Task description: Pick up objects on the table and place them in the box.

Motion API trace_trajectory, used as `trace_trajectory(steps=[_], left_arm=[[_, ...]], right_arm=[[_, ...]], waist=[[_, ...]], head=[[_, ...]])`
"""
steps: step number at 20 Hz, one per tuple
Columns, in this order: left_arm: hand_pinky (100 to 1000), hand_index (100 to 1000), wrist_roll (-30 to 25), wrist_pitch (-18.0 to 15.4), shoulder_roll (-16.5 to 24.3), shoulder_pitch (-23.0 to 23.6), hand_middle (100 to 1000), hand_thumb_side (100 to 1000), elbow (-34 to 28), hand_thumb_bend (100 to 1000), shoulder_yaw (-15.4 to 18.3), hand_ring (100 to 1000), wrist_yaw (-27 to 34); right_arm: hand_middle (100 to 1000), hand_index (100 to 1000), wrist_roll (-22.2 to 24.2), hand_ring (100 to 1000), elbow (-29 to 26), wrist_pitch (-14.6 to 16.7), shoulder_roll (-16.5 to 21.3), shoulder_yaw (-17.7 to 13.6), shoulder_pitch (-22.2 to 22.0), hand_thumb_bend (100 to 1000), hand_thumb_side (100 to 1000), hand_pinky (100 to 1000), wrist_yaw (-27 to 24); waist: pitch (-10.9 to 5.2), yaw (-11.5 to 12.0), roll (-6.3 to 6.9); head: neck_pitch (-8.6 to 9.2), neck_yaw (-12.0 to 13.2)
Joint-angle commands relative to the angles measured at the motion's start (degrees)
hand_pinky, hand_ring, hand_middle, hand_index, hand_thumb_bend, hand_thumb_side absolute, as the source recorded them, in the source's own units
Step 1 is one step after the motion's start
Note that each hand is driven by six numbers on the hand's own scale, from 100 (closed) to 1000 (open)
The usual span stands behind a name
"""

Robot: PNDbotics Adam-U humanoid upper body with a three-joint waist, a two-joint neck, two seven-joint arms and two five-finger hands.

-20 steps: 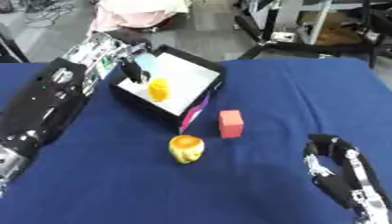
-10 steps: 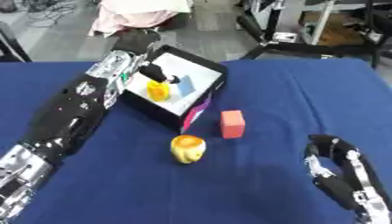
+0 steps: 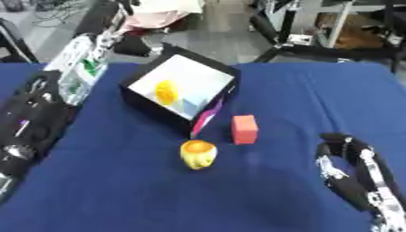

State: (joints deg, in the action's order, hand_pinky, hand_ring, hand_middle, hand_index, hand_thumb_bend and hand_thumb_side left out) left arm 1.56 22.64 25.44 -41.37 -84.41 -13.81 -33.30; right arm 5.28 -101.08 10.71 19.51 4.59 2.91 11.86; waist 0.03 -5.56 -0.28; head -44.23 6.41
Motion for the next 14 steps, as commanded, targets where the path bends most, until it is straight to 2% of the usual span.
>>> trace_trajectory(steps=[1,5,10,11,13,14], left_arm=[[781,842,4.5,0.6,4.2,3.8,618,578,-11.0,901,2.4,644,9.1],[775,832,9.2,0.2,3.9,12.0,597,576,-18.5,910,4.7,623,14.9],[772,822,15.9,-1.8,-0.7,21.0,583,572,-21.3,918,7.0,612,20.3],[772,821,17.1,-2.6,-1.9,22.5,582,570,-21.4,919,7.5,611,20.9],[772,820,19.2,-4.0,-4.1,25.0,580,571,-21.2,919,8.0,609,21.8],[772,819,20.1,-4.8,-5.2,26.0,579,570,-21.0,919,8.3,608,22.1]], right_arm=[[581,751,2.0,658,-1.2,1.2,6.6,2.0,3.2,100,390,747,-1.3],[609,790,6.0,689,1.8,2.9,12.3,5.2,8.7,100,290,763,-2.5],[690,851,13.8,759,8.1,6.7,16.0,9.0,16.7,100,236,792,-2.4],[696,856,15.4,764,9.9,7.6,16.3,9.7,18.4,100,284,793,-2.3],[739,881,18.1,800,13.8,9.4,16.4,10.9,21.5,100,474,809,-2.0],[757,893,19.4,816,16.1,10.2,16.2,11.5,23.1,100,521,818,-1.5]], waist=[[-0.9,0.5,-0.95],[-0.79,1.6,-1.27],[-0.57,2.7,-1.61],[-0.52,2.9,-1.64],[-0.43,3.3,-1.7],[-0.39,3.5,-1.72]], head=[[0.11,-0.4],[0.11,-1.1],[0.11,-2.1],[0.11,-2.3],[0.11,-2.6],[0.11,-2.8]])
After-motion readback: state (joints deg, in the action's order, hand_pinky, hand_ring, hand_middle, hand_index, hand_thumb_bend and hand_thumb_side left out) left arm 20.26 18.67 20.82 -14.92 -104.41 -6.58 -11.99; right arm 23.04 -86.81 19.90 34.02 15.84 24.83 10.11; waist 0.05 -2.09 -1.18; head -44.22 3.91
